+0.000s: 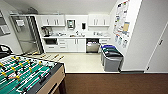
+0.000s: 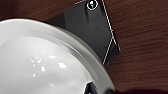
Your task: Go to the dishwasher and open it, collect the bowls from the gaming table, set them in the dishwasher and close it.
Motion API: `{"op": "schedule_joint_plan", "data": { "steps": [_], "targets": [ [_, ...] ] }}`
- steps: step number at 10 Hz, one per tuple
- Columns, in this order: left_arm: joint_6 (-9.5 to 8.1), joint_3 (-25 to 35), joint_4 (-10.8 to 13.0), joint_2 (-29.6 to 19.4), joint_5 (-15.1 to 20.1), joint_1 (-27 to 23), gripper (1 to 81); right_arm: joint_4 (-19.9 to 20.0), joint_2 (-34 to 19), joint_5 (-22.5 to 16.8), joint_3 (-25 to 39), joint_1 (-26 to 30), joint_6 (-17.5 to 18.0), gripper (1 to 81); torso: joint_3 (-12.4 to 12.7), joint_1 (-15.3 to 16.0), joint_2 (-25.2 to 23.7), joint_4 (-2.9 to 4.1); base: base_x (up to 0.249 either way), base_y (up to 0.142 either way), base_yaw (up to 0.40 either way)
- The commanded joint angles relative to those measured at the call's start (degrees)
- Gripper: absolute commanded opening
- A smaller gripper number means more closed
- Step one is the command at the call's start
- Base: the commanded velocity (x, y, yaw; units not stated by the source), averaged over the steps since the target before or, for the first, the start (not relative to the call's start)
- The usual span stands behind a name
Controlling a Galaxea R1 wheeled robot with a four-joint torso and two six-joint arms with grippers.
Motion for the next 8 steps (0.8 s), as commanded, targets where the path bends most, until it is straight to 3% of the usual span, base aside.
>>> {"op": "schedule_joint_plan", "data": {
  "steps": [1,8],
  "targets": [
    [0.4,-0.3,0.7,-0.8,2.5,-2.6,1.0,-0.6,-1.4,-3.3,0.4,2.0,-0.3,1.0,0.0,0.0,0.0,0.0,0.246,-0.076,0.0],
    [0.4,-0.3,0.8,-0.6,2.4,-2.6,1.0,-0.6,-1.4,-3.3,0.4,2.0,-0.2,1.0,0.0,0.0,0.0,0.0,0.246,-0.077,0.0]
  ]
}}
